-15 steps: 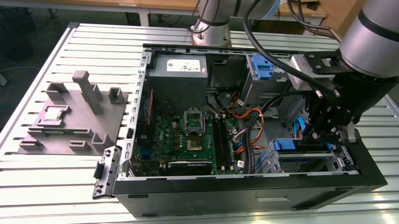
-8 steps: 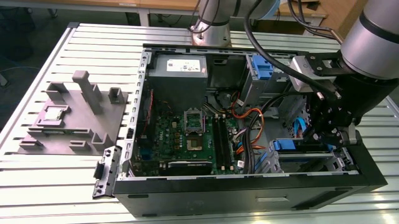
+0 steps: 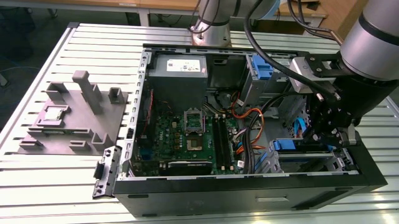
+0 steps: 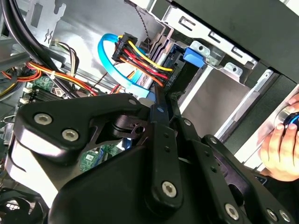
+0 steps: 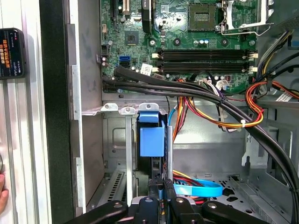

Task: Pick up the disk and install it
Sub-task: 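Insert the second disk wire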

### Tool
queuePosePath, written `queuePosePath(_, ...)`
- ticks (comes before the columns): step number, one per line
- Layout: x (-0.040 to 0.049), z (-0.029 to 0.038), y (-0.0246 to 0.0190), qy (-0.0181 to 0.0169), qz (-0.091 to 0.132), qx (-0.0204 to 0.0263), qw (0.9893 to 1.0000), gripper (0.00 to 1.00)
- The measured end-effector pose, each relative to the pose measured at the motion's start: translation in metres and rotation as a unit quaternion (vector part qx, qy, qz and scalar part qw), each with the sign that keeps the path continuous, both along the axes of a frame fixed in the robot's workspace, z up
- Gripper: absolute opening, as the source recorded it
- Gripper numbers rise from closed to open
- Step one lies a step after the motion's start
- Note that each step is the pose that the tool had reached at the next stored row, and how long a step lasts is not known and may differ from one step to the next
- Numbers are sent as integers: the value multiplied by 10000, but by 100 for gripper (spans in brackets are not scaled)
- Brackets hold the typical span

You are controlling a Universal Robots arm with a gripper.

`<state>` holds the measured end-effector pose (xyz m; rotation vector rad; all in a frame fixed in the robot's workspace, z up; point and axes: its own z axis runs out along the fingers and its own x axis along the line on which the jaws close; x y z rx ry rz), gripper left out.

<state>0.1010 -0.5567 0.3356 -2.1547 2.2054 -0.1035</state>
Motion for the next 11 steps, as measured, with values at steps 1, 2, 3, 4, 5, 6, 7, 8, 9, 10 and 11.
queuePosePath(1,0,-4,-1,0,0,1,10000,16)
queuePosePath(2,0,-6,-3,0,0,0,10000,16)
queuePosePath(3,0,-9,-4,0,0,0,10000,16)
queuePosePath(4,0,-11,-6,0,0,0,10000,16)
queuePosePath(5,0,-14,-7,0,0,2,10000,16)
queuePosePath(6,0,-16,-9,0,0,3,10000,16)
queuePosePath(7,0,-16,-9,0,0,5,10000,16)
queuePosePath(8,0,-16,-9,0,0,5,10000,16)
queuePosePath(9,0,-17,-10,0,0,6,10000,16)
queuePosePath(10,0,-17,-10,0,0,7,10000,16)
queuePosePath(11,0,-15,-10,0,0,8,10000,16)
